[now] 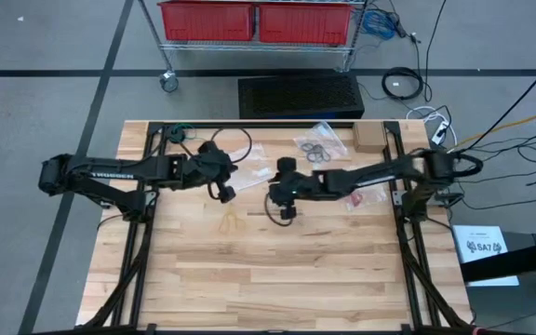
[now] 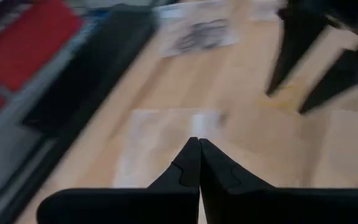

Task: Sort rubber bands
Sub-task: Open the left zip bag

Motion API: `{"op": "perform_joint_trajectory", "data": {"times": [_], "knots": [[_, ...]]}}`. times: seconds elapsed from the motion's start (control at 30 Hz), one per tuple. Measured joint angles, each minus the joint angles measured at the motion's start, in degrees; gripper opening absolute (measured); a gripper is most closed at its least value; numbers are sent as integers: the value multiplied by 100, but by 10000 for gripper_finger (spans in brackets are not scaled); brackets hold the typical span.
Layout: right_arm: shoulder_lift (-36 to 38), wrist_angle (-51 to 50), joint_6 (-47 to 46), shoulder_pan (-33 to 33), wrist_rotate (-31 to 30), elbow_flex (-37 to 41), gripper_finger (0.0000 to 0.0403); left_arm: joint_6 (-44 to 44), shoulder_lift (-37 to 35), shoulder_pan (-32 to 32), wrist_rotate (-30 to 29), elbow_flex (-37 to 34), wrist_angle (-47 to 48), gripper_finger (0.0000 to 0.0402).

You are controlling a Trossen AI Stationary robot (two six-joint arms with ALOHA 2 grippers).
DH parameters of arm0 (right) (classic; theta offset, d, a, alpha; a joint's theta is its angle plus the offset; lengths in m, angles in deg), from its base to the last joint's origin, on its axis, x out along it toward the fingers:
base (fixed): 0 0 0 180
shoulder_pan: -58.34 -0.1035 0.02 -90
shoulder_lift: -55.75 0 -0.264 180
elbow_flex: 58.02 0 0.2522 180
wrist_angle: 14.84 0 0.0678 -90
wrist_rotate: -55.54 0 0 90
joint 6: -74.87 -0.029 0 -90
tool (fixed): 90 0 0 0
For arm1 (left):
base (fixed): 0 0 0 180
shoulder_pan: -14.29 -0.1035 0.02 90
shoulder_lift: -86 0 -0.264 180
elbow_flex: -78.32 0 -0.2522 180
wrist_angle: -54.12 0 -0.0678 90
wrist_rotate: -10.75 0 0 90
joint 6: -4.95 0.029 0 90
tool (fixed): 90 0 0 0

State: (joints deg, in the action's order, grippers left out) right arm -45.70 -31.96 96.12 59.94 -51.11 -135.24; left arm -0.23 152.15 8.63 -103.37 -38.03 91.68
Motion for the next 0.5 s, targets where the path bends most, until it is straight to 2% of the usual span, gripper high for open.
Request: {"op": "perform_joint_trajectory", "data": {"times": [0.13,0.33,0.5], "knots": [[-713,133,103,161,5,-398,167,-14,-396,-168,-210,-525,-508,1],[-1652,-107,295,368,0,-1318,166,-27,-1378,-504,903,-1654,-1995,1],[-2186,-515,409,508,0,-1849,166,-44,-1827,-606,1062,-1982,-2141,1]]}}
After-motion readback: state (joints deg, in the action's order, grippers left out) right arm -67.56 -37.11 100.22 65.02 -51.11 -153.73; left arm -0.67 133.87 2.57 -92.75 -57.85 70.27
